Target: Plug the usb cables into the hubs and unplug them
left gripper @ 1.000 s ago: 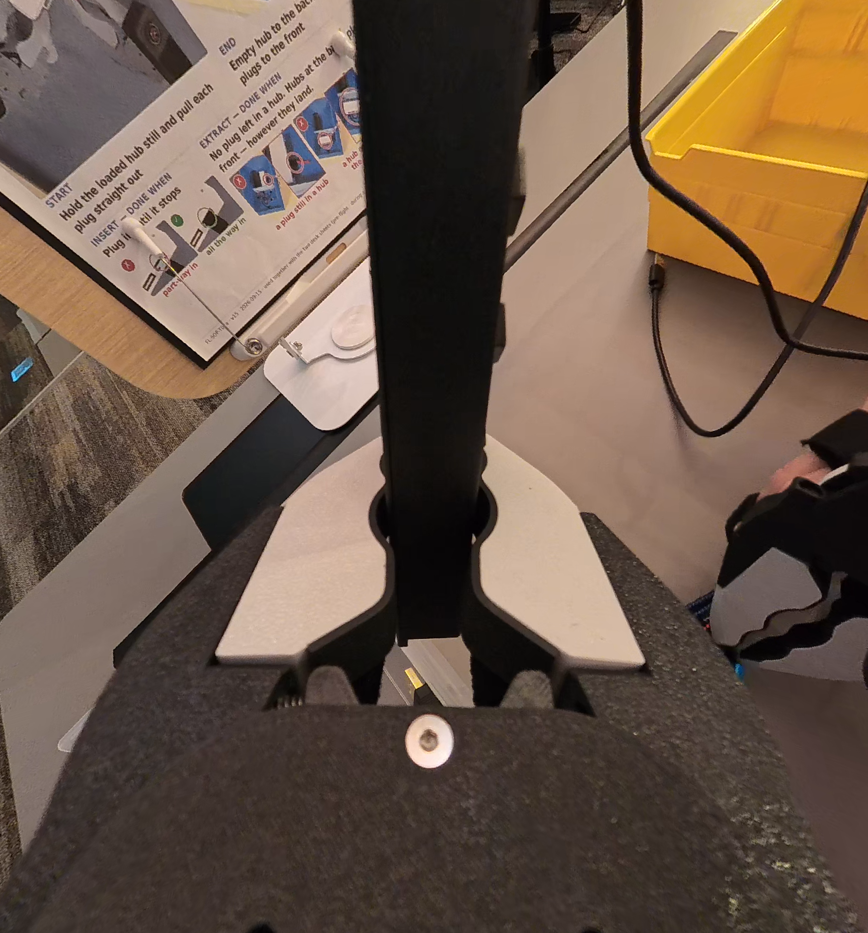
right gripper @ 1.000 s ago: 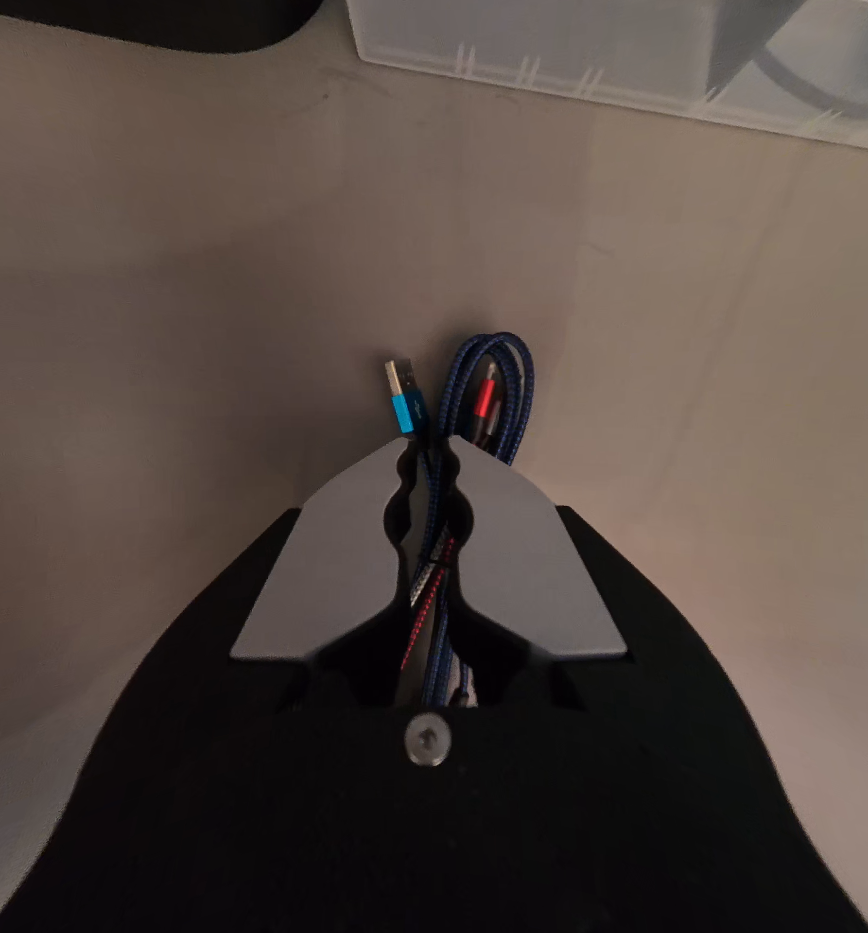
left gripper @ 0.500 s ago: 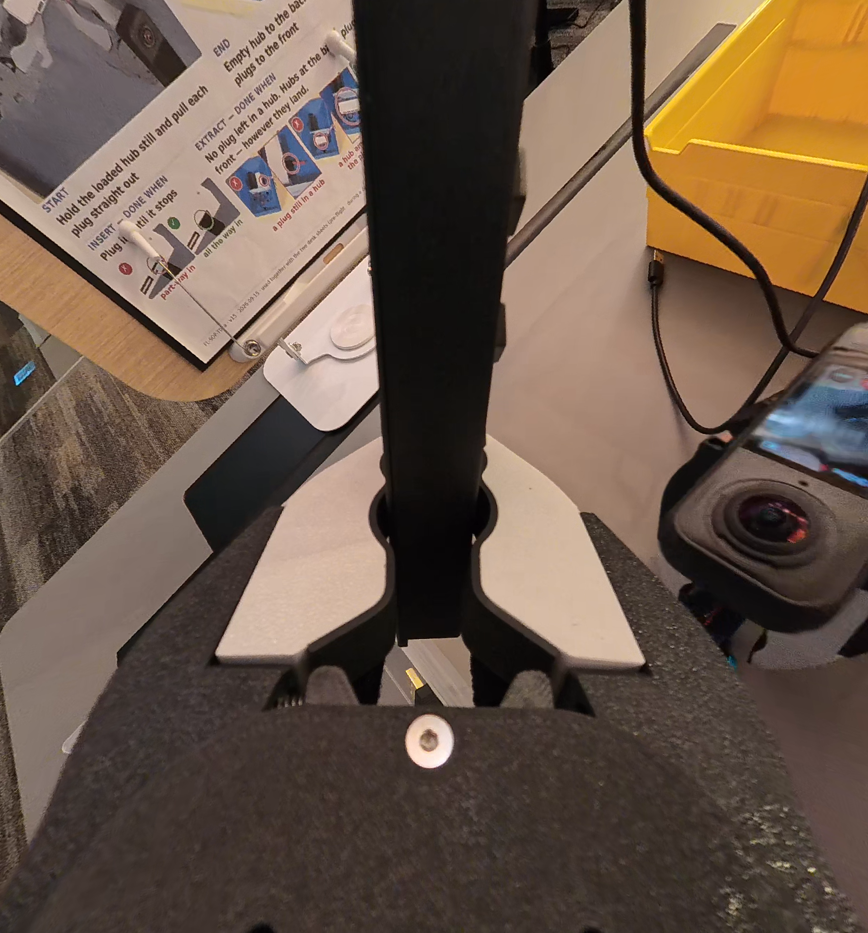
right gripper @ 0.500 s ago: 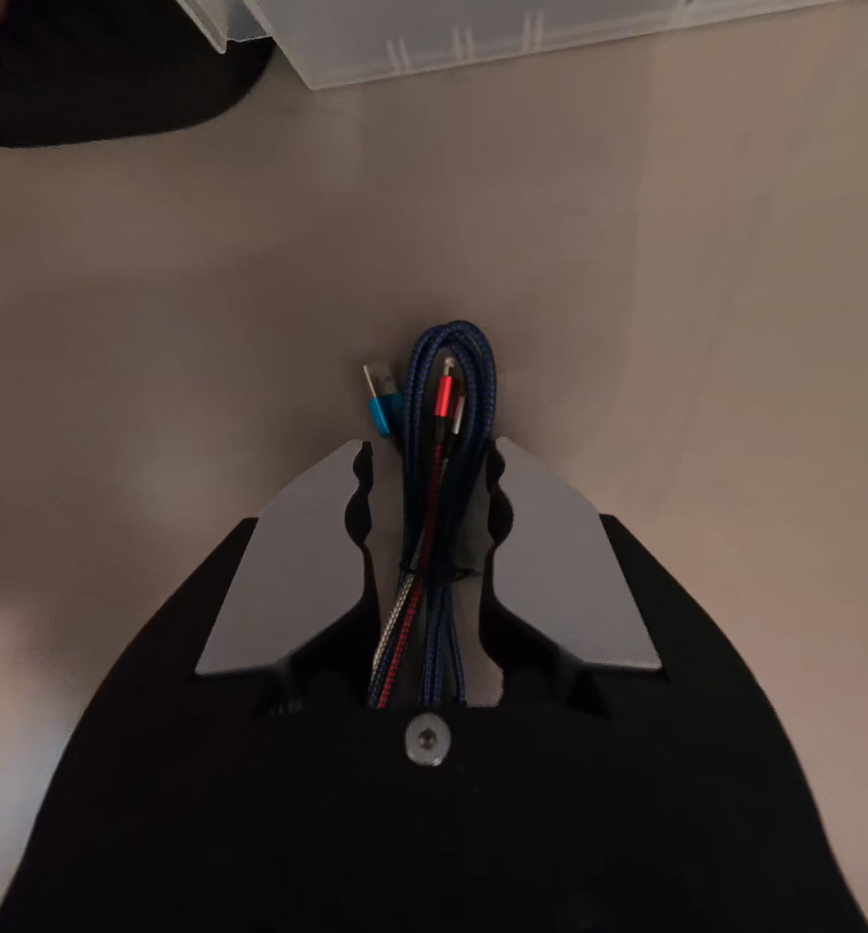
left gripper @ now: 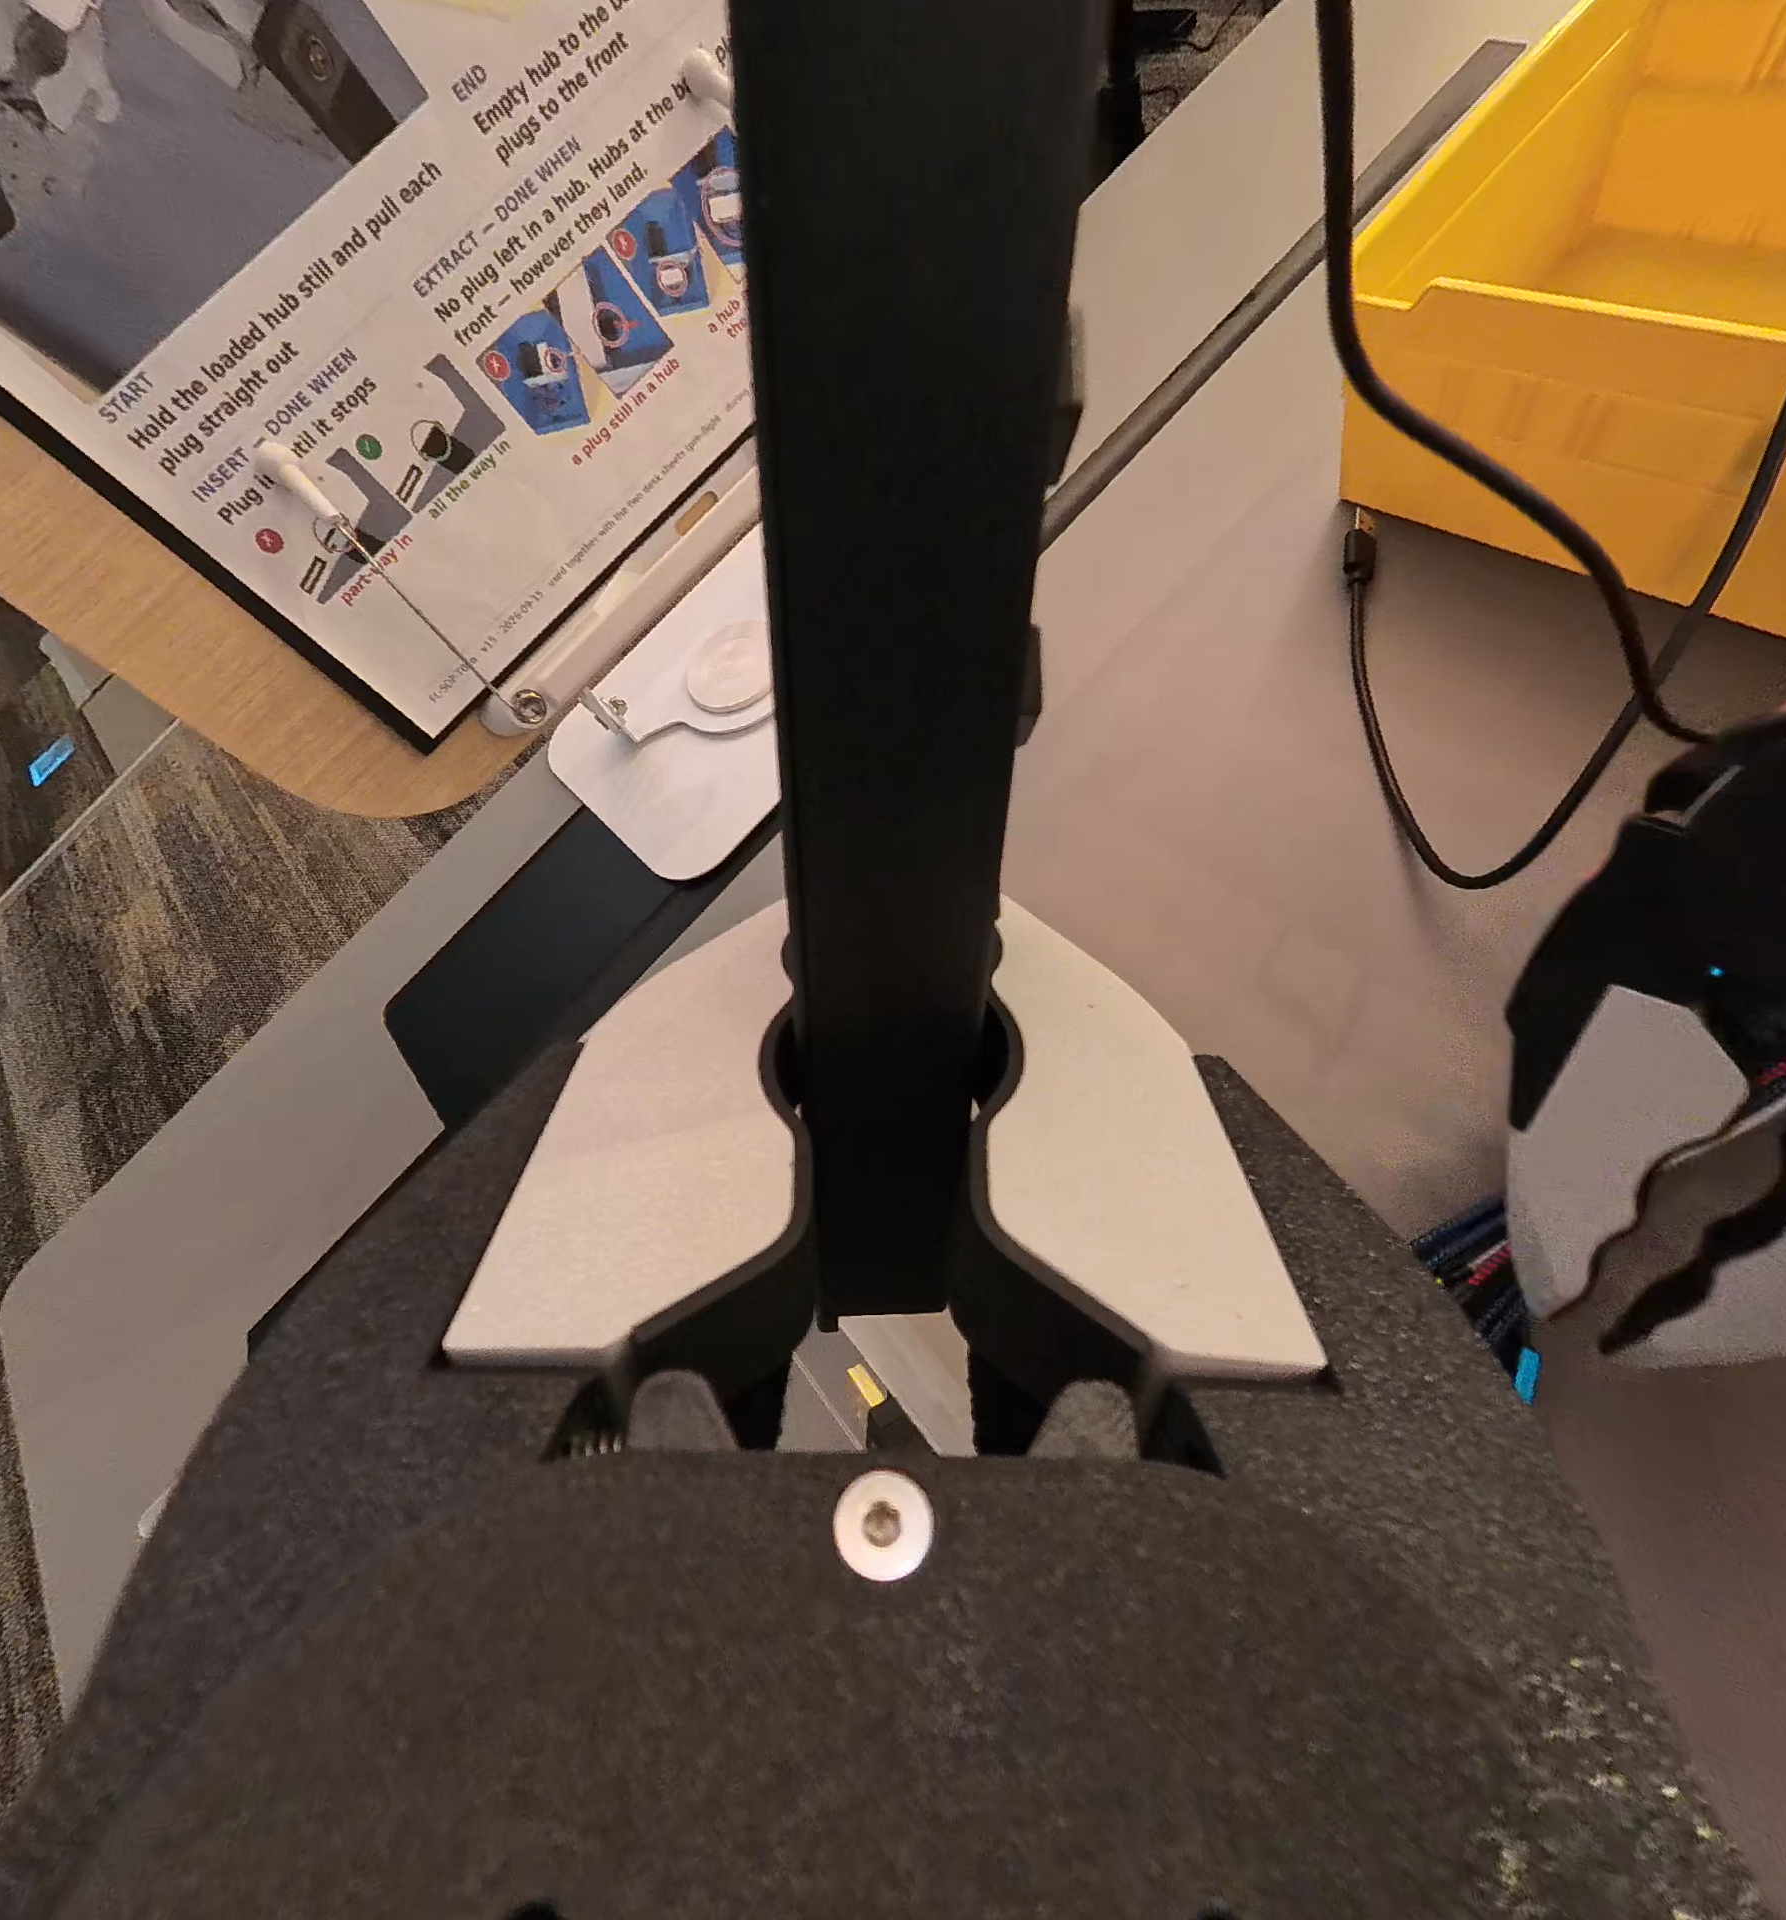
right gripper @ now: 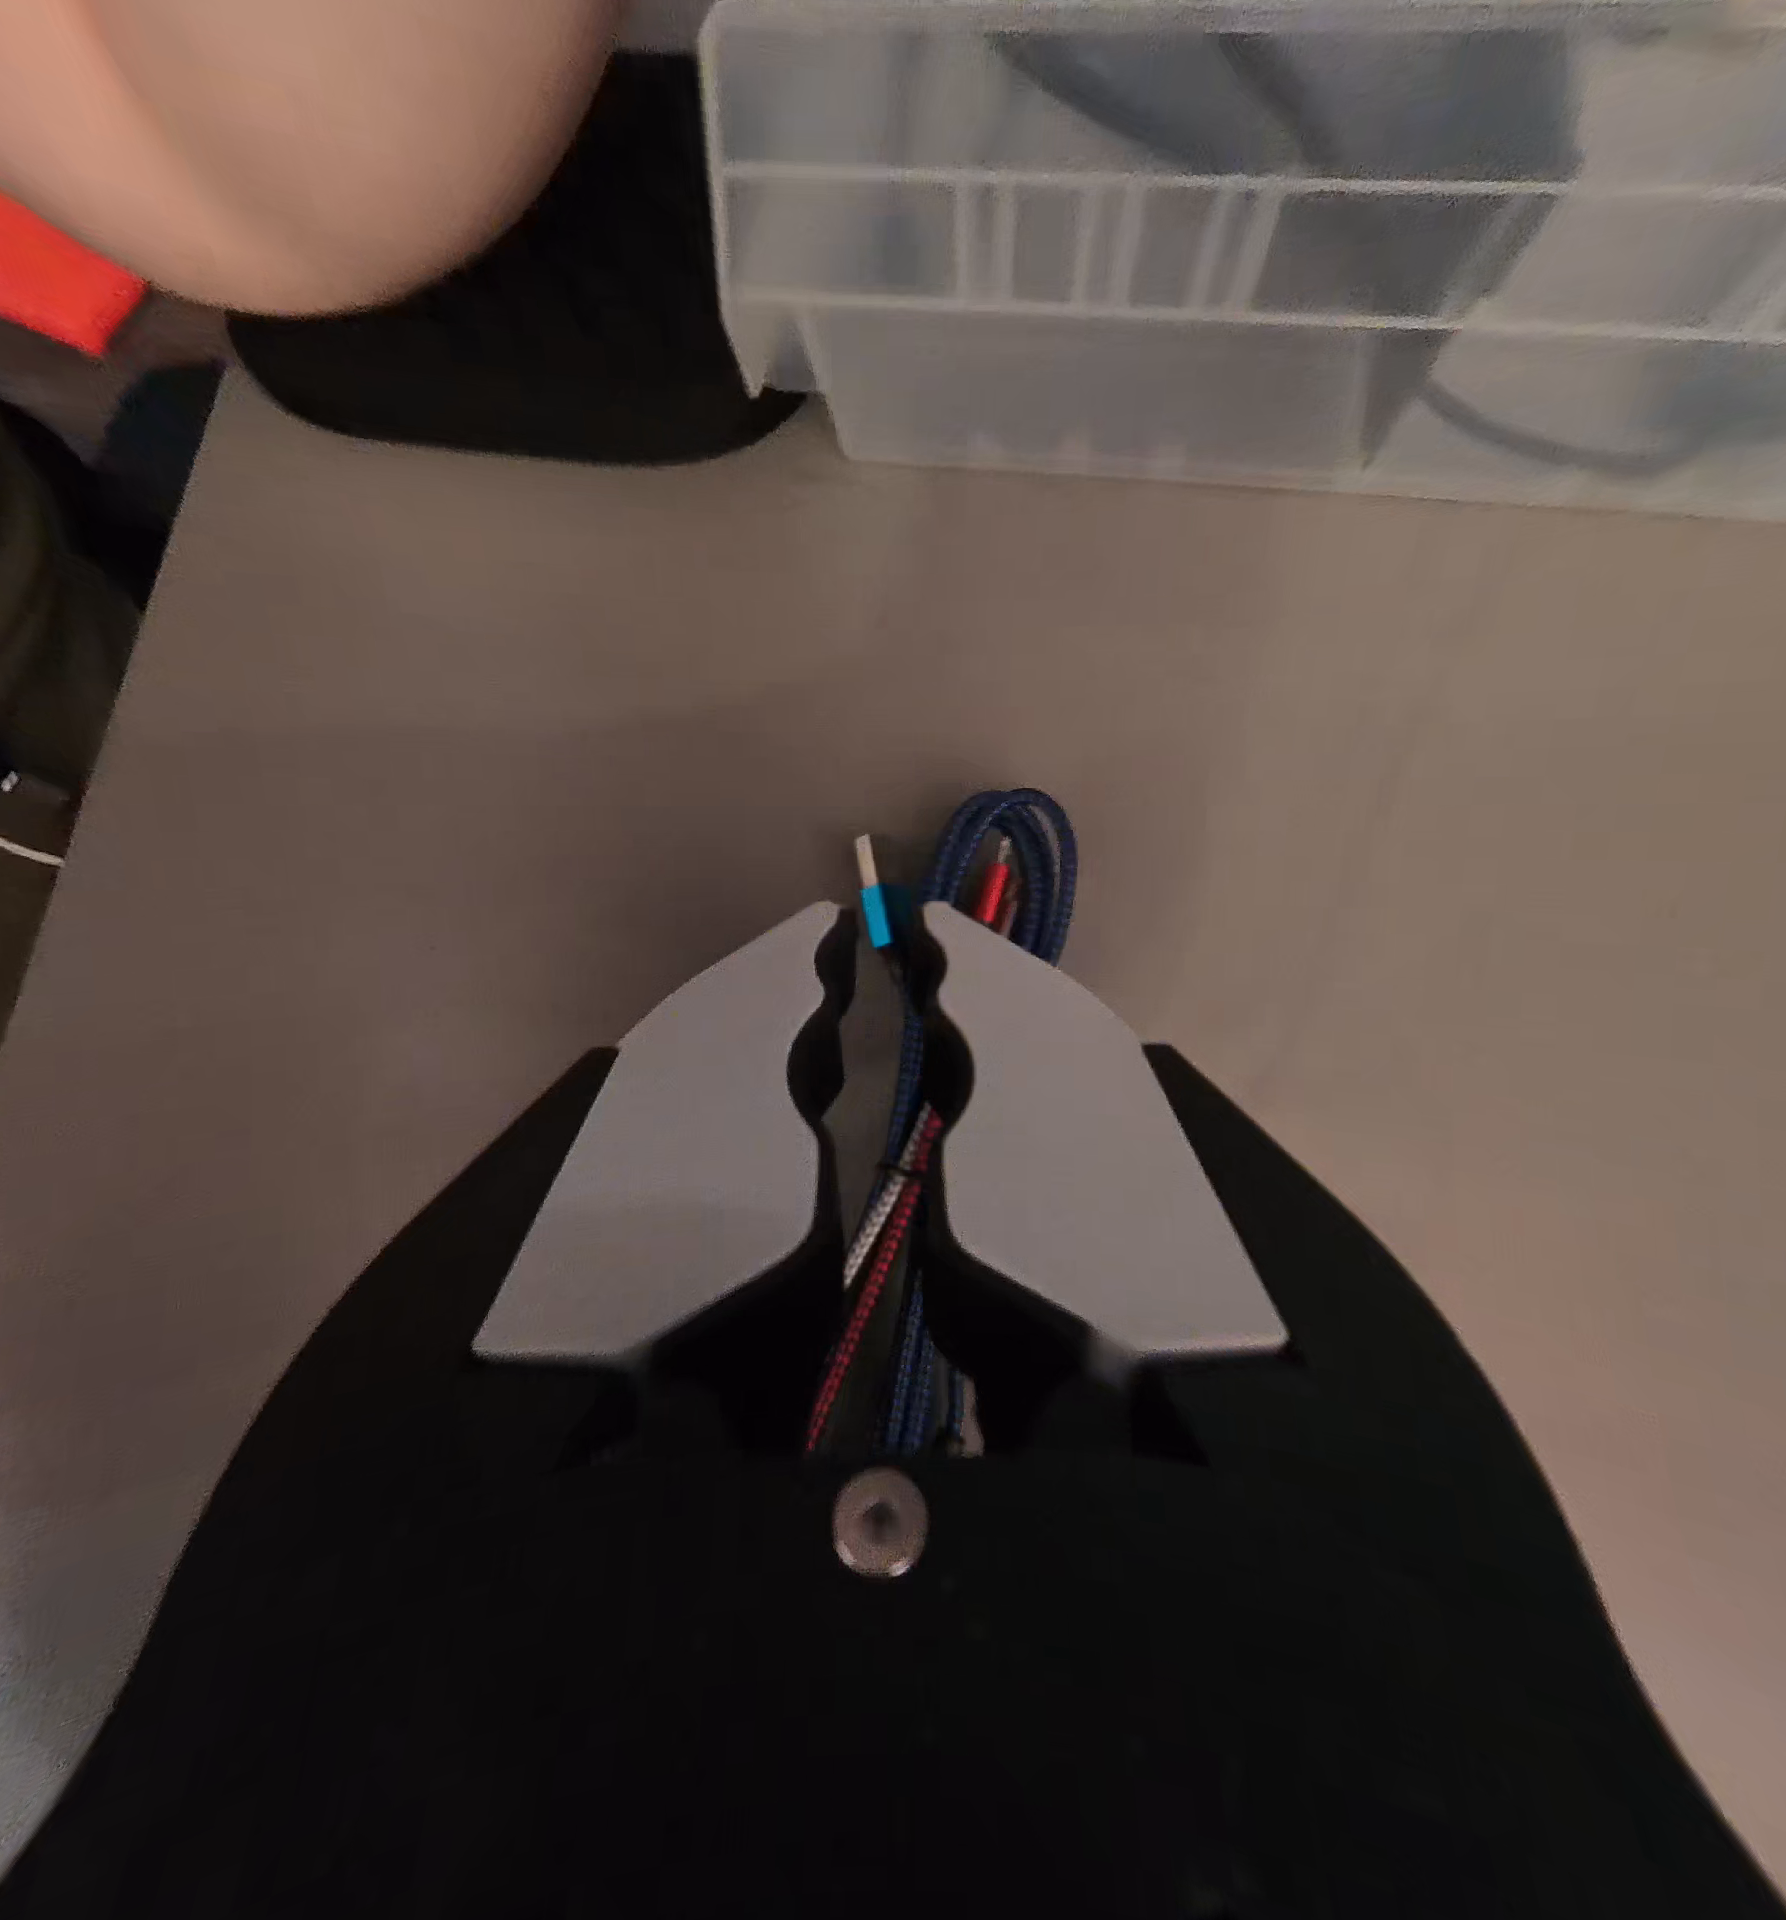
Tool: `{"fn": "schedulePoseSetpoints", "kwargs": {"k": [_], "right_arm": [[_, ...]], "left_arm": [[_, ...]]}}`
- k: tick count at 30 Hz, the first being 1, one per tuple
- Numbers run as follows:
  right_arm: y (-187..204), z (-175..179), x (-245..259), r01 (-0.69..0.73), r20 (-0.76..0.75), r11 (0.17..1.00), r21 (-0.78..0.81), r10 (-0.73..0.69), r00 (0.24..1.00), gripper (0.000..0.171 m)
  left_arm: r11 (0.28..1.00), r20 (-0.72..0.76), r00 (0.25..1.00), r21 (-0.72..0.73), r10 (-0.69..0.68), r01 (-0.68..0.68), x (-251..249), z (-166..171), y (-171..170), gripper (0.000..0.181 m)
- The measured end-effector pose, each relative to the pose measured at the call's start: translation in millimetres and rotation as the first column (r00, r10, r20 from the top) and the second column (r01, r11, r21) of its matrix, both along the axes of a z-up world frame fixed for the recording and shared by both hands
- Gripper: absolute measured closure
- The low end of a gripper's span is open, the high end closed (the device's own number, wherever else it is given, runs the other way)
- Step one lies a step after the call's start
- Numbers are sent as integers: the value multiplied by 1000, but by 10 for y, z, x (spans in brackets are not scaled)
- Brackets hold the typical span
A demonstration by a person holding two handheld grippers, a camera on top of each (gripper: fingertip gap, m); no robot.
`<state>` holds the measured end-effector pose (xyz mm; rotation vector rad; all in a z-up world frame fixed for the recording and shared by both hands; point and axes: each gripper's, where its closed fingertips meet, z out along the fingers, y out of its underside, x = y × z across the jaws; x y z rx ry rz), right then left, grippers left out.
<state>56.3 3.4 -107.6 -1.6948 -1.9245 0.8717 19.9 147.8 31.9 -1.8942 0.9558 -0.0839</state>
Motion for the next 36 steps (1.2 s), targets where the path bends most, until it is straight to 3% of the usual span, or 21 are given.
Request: {"fn": "schedulePoseSetpoints", "kwargs": {"k": [7, 19, 26, 36], "right_arm": [[-24, -333, 24, -48, 185, 994, 97, 30, 982, 169], [100, -485, 8, -15, 239, 978, 208, -35, 970, 169], [453, -134, 48, 257, 161, 911, 322, -320, 933, 171], [505, -361, 36, 247, 222, 841, 480, -390, 894, 170]], "left_arm": [[1000, -18, 1000, -2, 3, -3, 5, -32, 7, 156], [1000, -31, 999, -6, -8, 7, 49, -66, 4, 156], [1000, -28, 1000, -6, -4, 4, 33, -62, 13, 156], [1000, -18, 1000, -3, -3, 3, 10, -35, 4, 156]]}}
